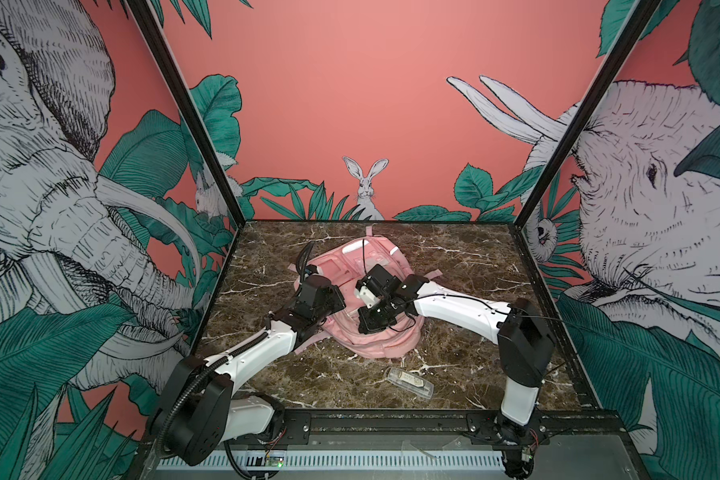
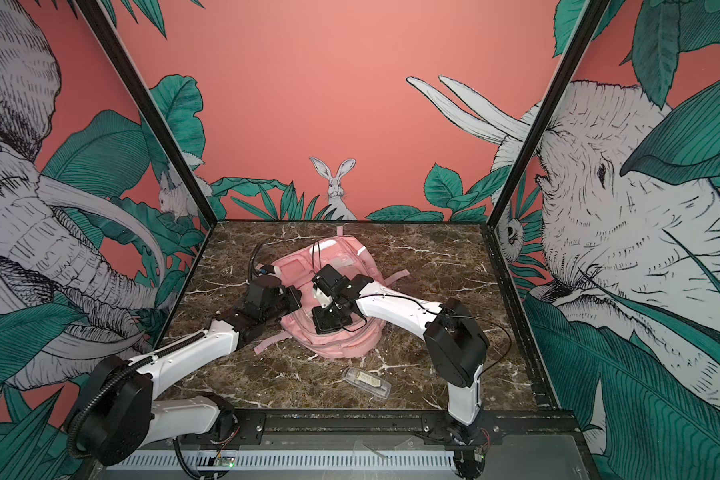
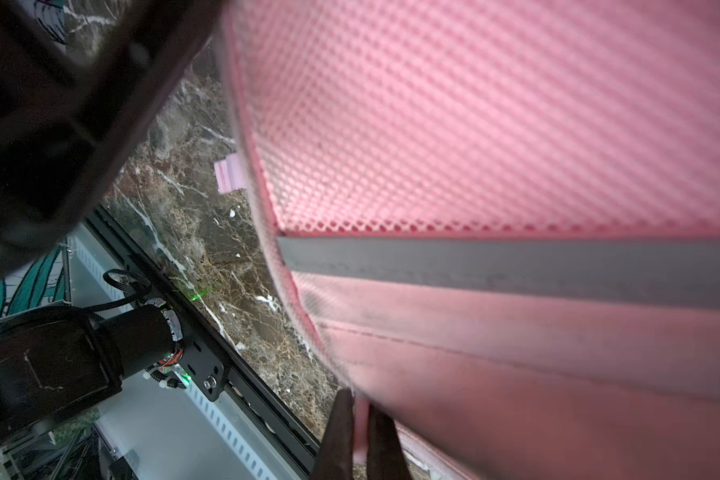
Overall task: Pack the student bag
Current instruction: 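Pull the zipper pull farther around the edge with the right gripper while the left steadies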
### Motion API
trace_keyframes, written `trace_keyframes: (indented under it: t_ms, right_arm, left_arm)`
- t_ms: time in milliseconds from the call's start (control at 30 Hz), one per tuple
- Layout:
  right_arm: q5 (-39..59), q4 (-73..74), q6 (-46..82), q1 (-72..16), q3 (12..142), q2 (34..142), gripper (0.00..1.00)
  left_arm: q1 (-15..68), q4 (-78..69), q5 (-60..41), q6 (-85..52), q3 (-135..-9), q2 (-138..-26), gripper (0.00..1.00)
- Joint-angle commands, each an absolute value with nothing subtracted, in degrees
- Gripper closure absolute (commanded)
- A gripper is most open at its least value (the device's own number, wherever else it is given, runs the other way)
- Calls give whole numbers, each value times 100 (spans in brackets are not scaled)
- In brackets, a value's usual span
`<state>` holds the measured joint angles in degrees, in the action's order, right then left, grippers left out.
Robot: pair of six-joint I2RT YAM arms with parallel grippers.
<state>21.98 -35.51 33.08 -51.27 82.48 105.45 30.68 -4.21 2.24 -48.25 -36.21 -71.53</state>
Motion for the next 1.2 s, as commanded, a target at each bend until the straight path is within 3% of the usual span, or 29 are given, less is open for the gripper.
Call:
trace_keyframes:
  t_ms: [0,533,933,1167]
  right_arm:
    - [1741,-2564,3023,-4795,8289,10207,100]
    - [1372,-3382,2203,-4298,7664,9521,100]
    - [1660,-2571,2679,-4333,6505,9213,100]
    - [1004,-2715,2396,-4357,6143,8928,100]
  left_arm:
    - [3190,-86,-244,-5056,-3360,-6918,93]
    - [3665,-85,-119,-4972,-3838,-7403,87]
    - [3664,-240,-225,-4969,-4428,-8116,83]
    - [3669,-129,26,-4840,-4504,-8073,82]
